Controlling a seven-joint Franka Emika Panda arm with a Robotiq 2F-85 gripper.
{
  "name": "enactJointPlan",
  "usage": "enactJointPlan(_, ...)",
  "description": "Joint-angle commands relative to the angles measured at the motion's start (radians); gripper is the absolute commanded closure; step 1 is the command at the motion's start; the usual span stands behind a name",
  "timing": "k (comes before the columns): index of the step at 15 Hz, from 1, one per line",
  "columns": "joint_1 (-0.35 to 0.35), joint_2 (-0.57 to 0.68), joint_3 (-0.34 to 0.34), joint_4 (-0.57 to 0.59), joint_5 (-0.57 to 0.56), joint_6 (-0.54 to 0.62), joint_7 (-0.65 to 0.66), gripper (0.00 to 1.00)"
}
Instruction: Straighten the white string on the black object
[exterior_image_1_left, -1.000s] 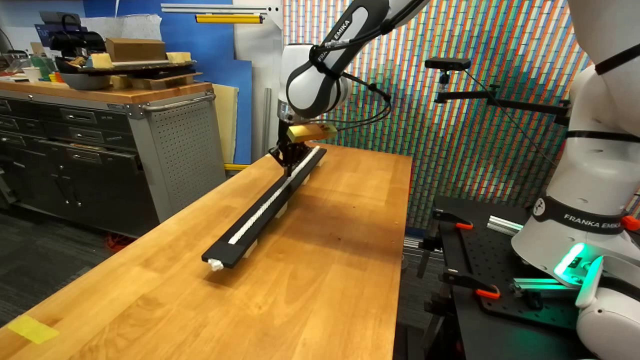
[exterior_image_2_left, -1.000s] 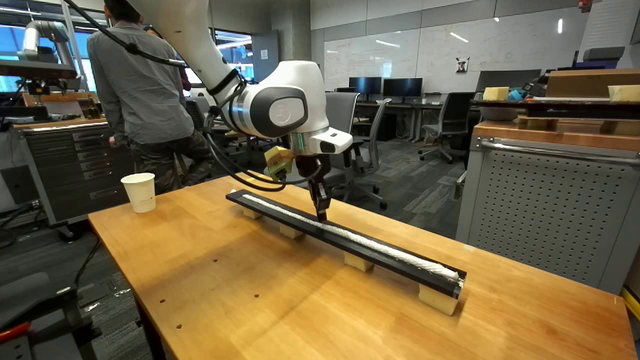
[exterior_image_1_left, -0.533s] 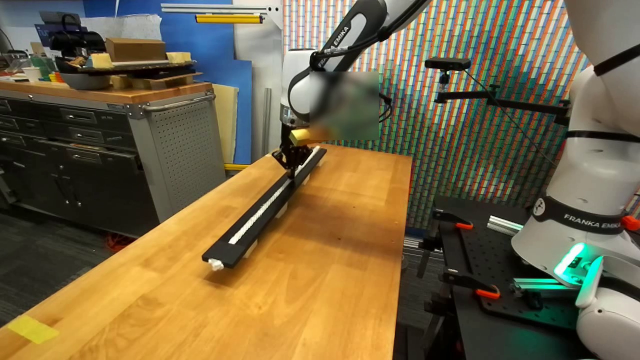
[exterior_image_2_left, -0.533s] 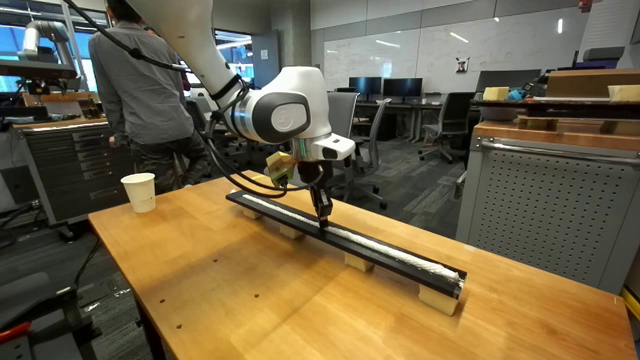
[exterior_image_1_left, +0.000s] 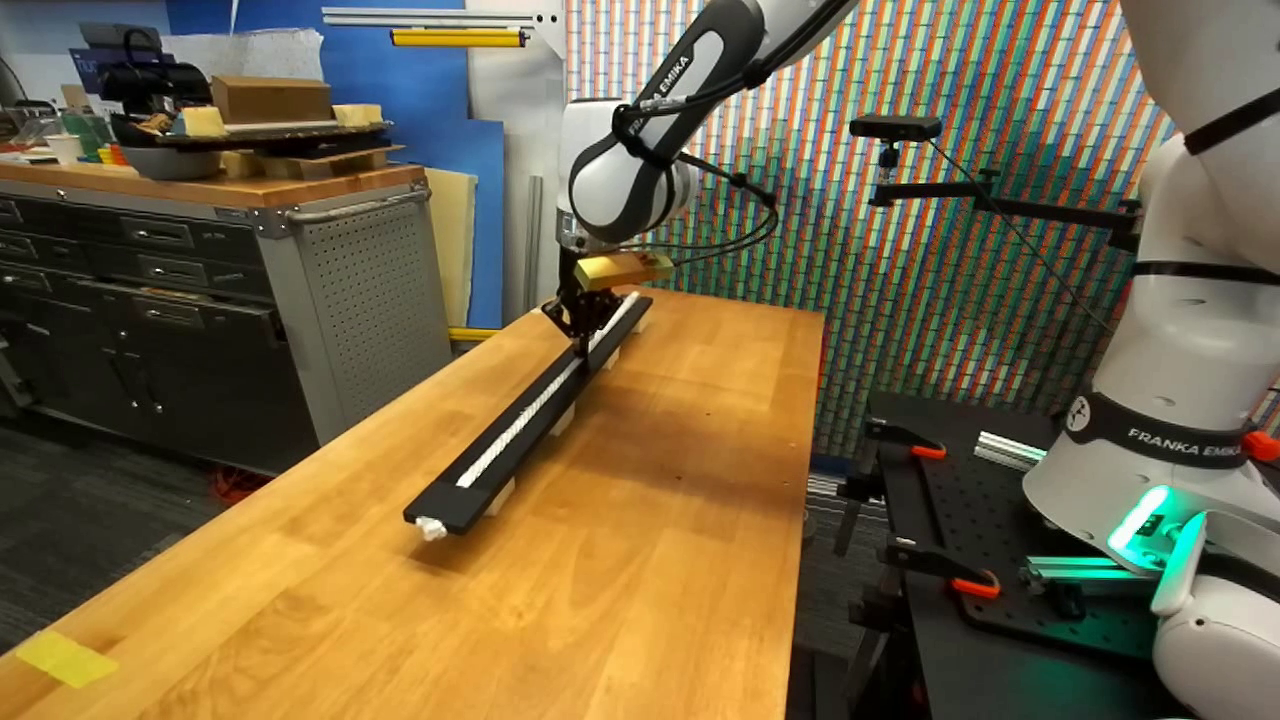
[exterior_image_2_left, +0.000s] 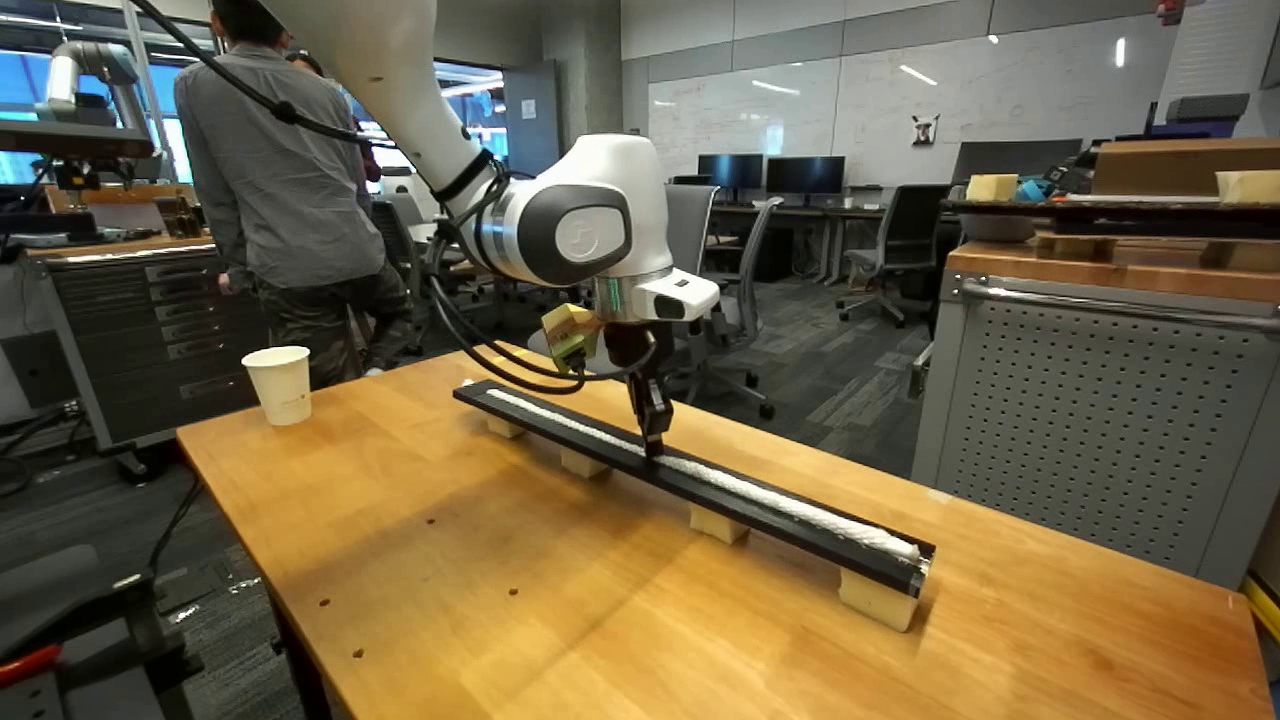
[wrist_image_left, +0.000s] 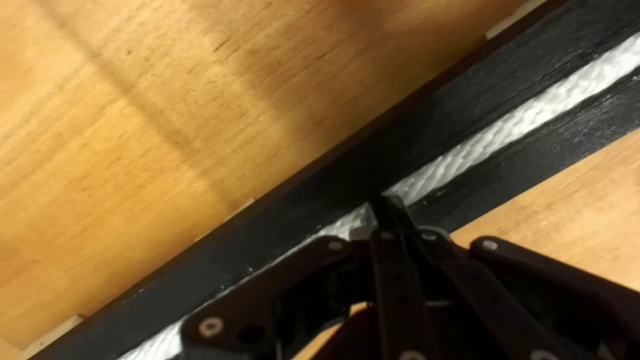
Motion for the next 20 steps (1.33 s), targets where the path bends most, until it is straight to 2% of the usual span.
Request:
enactJointPlan(1,-0.007,-0.006,-0.021,-0.005,-0.01,0.026,0.004,1.0)
enactJointPlan(8,-0.021,-0.013,-0.042,-0.018,-0.003,0.055,0.0,1.0)
enactJointPlan(20,-0.027,0.054,-0.058,0.053,-0.01,-0.002,0.022,1.0)
